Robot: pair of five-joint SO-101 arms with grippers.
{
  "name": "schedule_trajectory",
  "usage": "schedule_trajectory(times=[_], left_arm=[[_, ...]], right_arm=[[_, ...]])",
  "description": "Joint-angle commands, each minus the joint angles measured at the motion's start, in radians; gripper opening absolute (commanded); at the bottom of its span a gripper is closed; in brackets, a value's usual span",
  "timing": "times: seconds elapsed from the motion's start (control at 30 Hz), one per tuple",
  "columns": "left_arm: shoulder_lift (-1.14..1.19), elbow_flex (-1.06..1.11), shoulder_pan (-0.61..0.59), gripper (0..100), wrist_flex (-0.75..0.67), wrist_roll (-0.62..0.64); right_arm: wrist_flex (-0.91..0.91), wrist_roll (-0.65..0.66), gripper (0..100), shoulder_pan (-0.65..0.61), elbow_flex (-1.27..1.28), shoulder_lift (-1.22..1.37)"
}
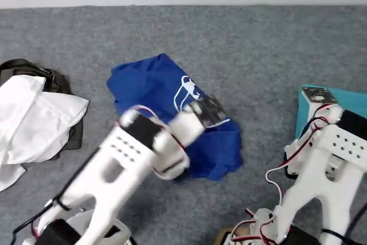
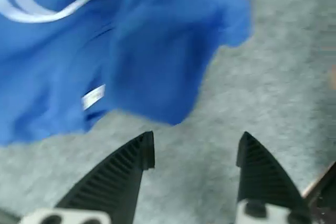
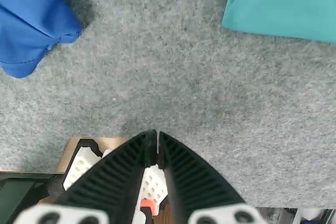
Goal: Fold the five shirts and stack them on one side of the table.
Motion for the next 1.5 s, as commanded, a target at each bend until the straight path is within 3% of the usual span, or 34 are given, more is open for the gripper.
schedule_trajectory(times=[0.0,0.37,0.63,0.8,0.93,1.2,1.47], left_arm=[[-0.032,0.062,0.069,26,-0.100,0.034],[-0.031,0.280,-0.103,26,-0.327,-0.018],[-0.014,0.334,-0.110,26,-0.425,-0.018],[0.175,0.280,-0.109,26,-0.463,-0.015],[0.318,0.147,-0.107,23,-0.405,-0.014],[0.385,0.077,-0.044,1,-0.396,-0.020],[0.367,-0.079,-0.074,1,-0.203,-0.021]], right_arm=[[0.039,-0.008,1.0,-0.008,-0.008,-0.031],[0.041,-0.008,1.0,-0.010,-0.008,-0.031],[0.039,-0.008,1.0,-0.012,-0.008,-0.031],[0.039,-0.008,1.0,-0.012,-0.008,-0.031],[0.039,-0.008,1.0,-0.012,-0.008,-0.031],[0.039,-0.008,1.0,-0.012,-0.008,-0.031],[0.039,-0.008,1.0,-0.012,-0.014,-0.031]])
